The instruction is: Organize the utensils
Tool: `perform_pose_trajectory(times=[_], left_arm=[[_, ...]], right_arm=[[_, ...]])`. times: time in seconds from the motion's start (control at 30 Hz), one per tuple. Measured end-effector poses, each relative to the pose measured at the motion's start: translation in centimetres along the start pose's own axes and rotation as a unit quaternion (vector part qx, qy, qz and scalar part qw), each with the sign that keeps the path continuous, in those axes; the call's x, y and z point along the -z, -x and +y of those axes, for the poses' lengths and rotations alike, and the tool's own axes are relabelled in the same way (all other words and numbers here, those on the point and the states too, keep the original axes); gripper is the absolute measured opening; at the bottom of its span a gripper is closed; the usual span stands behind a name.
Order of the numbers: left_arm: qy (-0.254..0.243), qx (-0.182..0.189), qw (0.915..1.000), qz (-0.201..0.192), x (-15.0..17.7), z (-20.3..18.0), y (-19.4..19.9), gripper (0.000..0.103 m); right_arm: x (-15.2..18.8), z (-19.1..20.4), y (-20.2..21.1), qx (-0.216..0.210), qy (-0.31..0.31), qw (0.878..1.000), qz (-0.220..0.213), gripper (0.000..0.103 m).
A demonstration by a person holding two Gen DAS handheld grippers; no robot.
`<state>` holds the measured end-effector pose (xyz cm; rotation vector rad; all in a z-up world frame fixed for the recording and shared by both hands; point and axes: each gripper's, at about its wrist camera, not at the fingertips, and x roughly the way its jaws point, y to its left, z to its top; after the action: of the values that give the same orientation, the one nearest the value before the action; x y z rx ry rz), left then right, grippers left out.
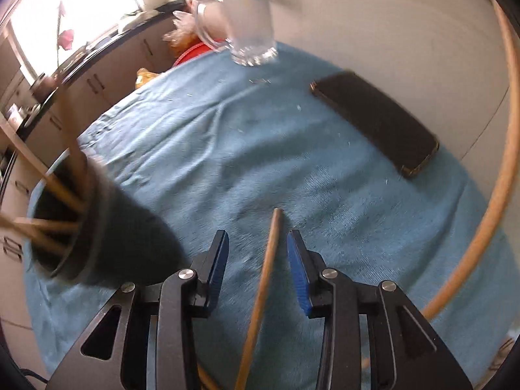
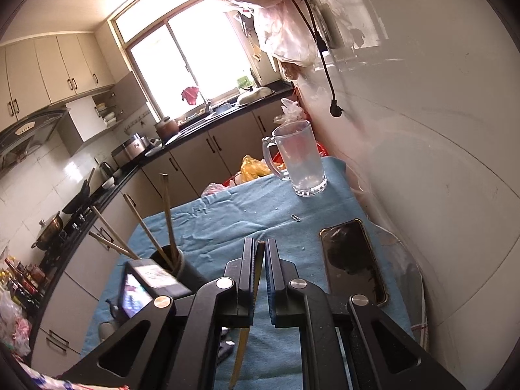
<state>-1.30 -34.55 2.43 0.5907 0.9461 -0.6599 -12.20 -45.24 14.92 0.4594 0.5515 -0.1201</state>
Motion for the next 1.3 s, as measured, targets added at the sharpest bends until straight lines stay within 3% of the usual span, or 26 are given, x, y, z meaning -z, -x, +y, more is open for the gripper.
perform_pose_trajectory(times=[0.17, 0.2, 0.27, 0.43, 0.67, 0.97, 1.3], left_arm=[[0.003, 0.008, 0.9997, 0.025, -0.7, 0.1, -1.8, 0.034], [0.008, 0.018, 0.9994, 0.028, -1.0, 0.2, -1.9, 0.016], [0.012, 0.027, 0.9990, 0.034, -1.1, 0.3, -2.0, 0.007], [0.029, 0.018, 0.9993, 0.013, -0.5, 0.9, -0.6, 0.006], [0.093, 0.024, 0.9932, -0.066, 1.0, 3.8, 6.7, 0.006], [0.146, -0.007, 0.9719, -0.184, 4.3, 5.8, 16.8, 0.006], [0.186, -0.026, 0.9419, -0.278, 6.0, 8.3, 25.1, 0.006]], right_arm=[[-0.2, -0.3, -1.0, -0.005, 0.002, 1.000, 0.004, 0.007], [-0.1, -0.3, -1.1, -0.005, 0.002, 1.000, 0.004, 0.007], [-0.2, -0.5, -1.3, -0.008, -0.002, 1.000, 0.006, 0.007], [-0.3, -0.4, -0.9, -0.016, -0.004, 1.000, 0.000, 0.007], [-0.2, 1.7, 1.6, -0.027, 0.014, 0.999, -0.025, 0.006], [0.5, 6.4, 5.4, -0.025, 0.070, 0.995, -0.062, 0.006], [0.1, 9.5, 8.2, -0.026, 0.101, 0.991, -0.084, 0.006]])
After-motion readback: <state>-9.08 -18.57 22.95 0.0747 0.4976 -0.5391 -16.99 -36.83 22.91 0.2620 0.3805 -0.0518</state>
